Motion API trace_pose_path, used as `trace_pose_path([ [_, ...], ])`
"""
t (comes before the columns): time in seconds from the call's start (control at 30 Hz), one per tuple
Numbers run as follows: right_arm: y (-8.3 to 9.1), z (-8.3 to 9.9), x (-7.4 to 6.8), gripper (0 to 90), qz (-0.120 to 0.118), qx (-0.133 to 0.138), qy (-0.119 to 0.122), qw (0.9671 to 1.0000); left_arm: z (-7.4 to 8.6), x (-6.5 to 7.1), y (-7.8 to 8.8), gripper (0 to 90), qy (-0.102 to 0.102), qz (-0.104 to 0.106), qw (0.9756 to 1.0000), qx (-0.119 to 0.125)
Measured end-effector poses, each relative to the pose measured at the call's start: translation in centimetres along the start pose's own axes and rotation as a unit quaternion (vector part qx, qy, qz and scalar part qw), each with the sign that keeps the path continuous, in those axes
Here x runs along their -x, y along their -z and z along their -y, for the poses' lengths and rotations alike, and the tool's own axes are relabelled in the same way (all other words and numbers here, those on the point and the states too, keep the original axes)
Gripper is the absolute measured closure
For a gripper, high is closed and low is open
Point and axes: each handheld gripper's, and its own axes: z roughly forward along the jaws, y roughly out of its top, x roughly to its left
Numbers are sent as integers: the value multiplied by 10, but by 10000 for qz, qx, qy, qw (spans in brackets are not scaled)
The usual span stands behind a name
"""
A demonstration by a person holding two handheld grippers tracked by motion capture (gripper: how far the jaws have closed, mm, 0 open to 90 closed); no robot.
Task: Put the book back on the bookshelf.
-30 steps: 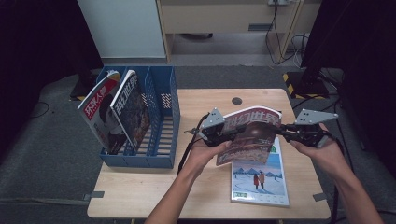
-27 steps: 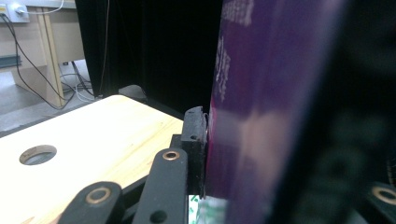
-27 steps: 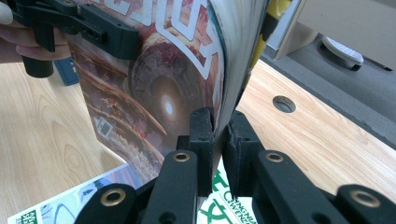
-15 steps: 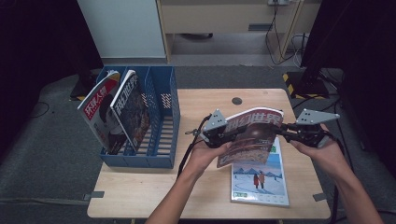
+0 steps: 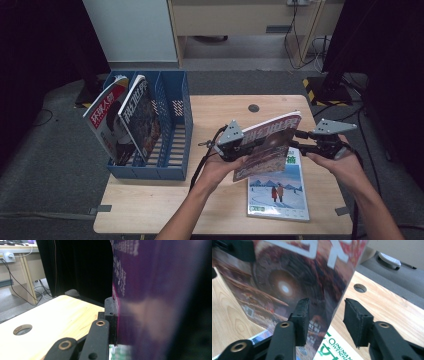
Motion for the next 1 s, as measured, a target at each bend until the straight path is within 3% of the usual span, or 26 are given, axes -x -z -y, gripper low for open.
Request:
trace_pose_path([
  [0.33, -11, 9, 1, 376, 34, -226, -38, 9997, 0, 2, 1, 840, -49, 48, 10000, -12],
  [0.57, -17, 13, -1, 320, 20, -486, 42, 9988, 0, 2, 1, 840, -79, 45, 10000, -16],
  [1.0, -30, 25, -4, 210, -3, -798, -17, 9968, 0, 2, 1, 839, -77, 51, 10000, -9],
])
